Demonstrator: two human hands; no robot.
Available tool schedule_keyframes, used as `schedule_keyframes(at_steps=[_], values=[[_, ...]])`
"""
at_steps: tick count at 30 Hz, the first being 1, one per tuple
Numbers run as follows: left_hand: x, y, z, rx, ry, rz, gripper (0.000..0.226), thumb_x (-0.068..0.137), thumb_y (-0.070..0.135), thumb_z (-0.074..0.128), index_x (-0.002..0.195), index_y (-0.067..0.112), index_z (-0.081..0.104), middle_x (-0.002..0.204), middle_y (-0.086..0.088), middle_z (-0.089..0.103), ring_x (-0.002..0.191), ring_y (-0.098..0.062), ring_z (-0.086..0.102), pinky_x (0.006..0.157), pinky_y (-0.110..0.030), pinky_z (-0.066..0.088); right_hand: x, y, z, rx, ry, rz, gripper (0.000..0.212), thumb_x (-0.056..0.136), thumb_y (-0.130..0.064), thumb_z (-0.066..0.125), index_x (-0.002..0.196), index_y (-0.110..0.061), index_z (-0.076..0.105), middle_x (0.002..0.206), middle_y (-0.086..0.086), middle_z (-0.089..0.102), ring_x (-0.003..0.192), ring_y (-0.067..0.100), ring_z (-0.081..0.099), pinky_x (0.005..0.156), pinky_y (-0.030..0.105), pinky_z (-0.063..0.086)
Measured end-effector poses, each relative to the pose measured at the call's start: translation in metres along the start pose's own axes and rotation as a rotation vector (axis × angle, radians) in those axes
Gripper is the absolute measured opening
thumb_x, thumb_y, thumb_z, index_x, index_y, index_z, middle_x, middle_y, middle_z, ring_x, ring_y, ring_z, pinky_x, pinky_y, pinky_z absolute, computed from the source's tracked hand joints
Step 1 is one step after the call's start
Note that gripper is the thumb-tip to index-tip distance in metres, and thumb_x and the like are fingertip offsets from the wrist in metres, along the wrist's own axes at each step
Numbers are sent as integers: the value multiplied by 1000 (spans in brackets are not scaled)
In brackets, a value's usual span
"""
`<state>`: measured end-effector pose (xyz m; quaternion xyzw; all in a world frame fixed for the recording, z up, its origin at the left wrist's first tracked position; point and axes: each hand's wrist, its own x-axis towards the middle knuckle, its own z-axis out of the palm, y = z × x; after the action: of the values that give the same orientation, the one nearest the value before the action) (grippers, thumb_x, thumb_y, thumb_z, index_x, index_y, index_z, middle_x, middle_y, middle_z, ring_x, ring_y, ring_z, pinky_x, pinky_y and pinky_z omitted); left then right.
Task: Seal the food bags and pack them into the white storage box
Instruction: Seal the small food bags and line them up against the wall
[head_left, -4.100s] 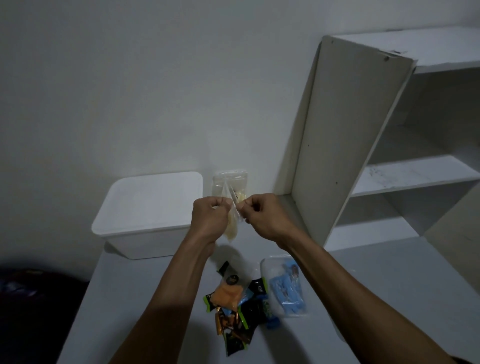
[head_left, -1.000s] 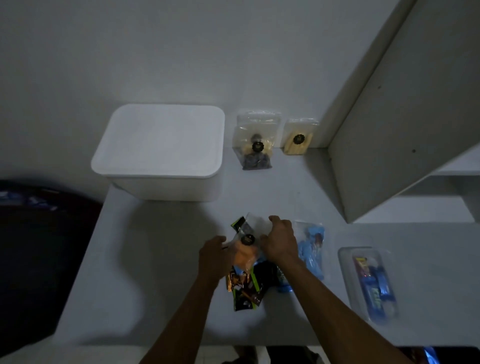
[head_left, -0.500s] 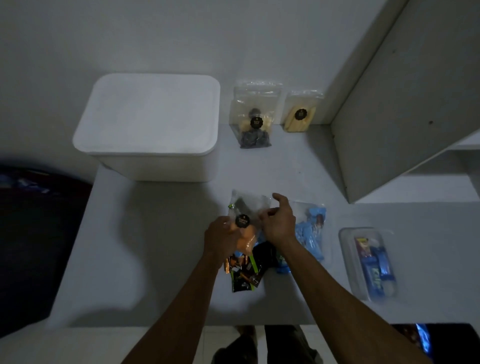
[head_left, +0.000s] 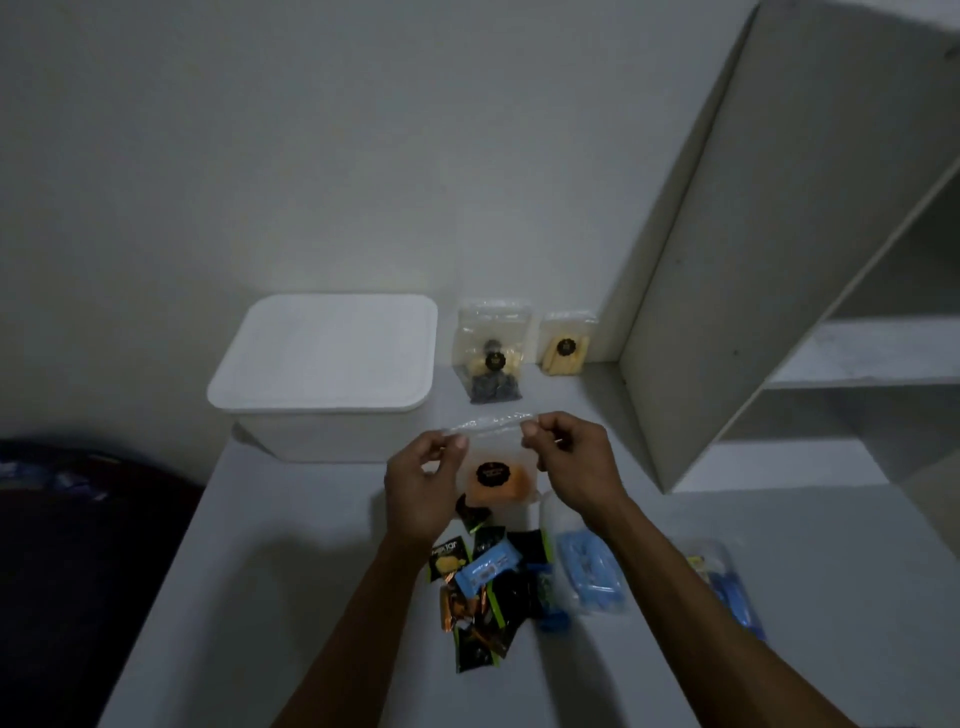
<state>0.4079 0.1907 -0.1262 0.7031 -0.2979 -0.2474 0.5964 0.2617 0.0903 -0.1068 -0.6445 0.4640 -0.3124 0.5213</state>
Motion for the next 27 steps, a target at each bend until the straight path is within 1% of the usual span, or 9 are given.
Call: schedule_keyframes(at_steps=[3,7,12,15,18,20,22,24,27], values=[[5,34,5,-67,30,44,6,88,24,70,92,20,73,88,3,73,88,-14,66,73,-23,50,3,-28,-18,15,33,-48,14,94,-26,66,87,-15,71,83,3,73,55,0,57,54,14,47],[10,67,10,-143,26,91,3,88,23,70,90,23,72,87,-1,74,87,-19,69,76,-24,53,6,-52,-35,11,36,-82,13,93,-29,66,86,-20,71,85,1,73,61,7,59,62,25,51],[11,97,14,-247,-4,88,7,88,23,69,91,18,73,82,0,75,79,-8,70,70,-16,52,9,-80,-56,10,-30,-153,8,84,-24,77,84,-18,73,80,7,68,70,9,58,68,22,52],[13,107,17,-295,-20,48,5,88,21,70,88,18,73,79,0,74,74,-7,67,68,-20,50,14,-93,-63,-25,-64,-170,12,80,-24,81,89,-18,74,88,6,73,80,21,67,79,32,56],[17,110,21,-298,-22,13,4,88,21,70,86,20,73,78,-2,73,73,-9,65,72,-27,52,20,-100,-65,-81,-105,-198,13,79,-27,83,87,-20,75,85,-1,74,82,18,68,81,35,58],[17,112,24,-285,-6,7,5,87,20,71,84,19,74,78,0,73,73,-9,65,75,-32,53,22,-105,-65,-108,-138,-219,14,78,-25,83,88,-19,75,84,2,73,80,18,68,82,35,60],[15,115,24,-260,25,30,8,87,18,70,81,21,73,77,2,72,75,-9,65,76,-32,53,22,-111,-62,-159,-173,-241,17,77,-25,83,91,-18,75,84,3,73,82,20,69,79,33,60],[13,119,24,-236,53,63,12,88,17,70,78,23,73,79,1,72,77,-12,64,73,-30,52,21,-119,-56,-247,-204,-284,22,79,-27,82,98,-18,75,81,-6,68,76,10,64,68,22,53],[13,124,22,-225,63,75,14,89,16,68,77,23,72,76,3,71,73,-10,62,69,-27,51,20,-131,-45,-348,-219,-349,29,80,-31,81,106,-19,74,83,-17,64,75,-2,57,63,13,41]])
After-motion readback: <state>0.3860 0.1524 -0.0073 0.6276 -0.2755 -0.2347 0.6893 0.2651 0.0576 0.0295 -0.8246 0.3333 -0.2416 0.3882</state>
